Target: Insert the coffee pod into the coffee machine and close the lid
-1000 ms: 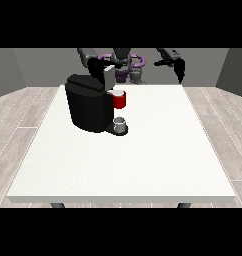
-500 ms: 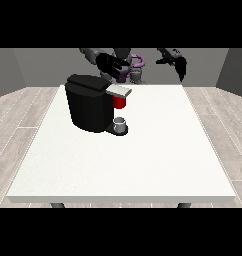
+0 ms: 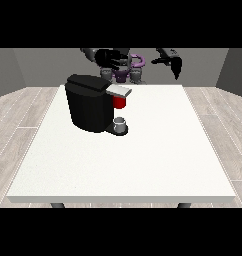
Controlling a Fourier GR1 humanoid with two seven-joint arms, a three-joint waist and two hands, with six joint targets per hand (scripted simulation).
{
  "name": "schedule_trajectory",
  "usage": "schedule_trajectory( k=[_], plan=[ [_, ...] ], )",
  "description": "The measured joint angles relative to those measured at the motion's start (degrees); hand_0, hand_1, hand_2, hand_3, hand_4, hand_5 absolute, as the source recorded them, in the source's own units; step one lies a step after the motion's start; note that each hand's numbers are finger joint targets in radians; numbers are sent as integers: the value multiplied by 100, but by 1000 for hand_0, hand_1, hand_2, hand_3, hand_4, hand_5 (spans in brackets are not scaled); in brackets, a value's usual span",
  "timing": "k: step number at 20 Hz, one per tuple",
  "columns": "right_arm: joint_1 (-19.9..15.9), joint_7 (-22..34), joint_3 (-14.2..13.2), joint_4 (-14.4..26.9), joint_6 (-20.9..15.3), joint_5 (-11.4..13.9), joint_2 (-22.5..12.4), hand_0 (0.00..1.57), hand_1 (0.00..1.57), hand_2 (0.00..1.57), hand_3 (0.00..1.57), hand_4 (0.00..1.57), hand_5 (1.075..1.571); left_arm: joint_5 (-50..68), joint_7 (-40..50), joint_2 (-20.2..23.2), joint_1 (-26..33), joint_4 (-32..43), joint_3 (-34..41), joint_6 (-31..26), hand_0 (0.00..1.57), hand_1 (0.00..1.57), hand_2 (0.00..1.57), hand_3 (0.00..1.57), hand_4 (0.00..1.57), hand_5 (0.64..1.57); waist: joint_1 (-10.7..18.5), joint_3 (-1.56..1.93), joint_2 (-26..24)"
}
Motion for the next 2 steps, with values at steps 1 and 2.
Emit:
schedule_trajectory(
  k=[1, 2],
  plan=[
    [266, -52, 140, -80, -49, -133, 26, 0, 0, 0, 0, 251, 1571, -2, 2, -26, 52, 32, -8, 13, 0, 0, 0, 0, 192, 1571, -60, 0, -136],
    [484, -64, 241, -162, -88, -241, 46, 0, 0, 0, 0, 157, 1571, -12, -26, -63, 116, 60, -13, 47, 0, 0, 0, 0, 192, 1571, -124, 0, -237]
  ],
)
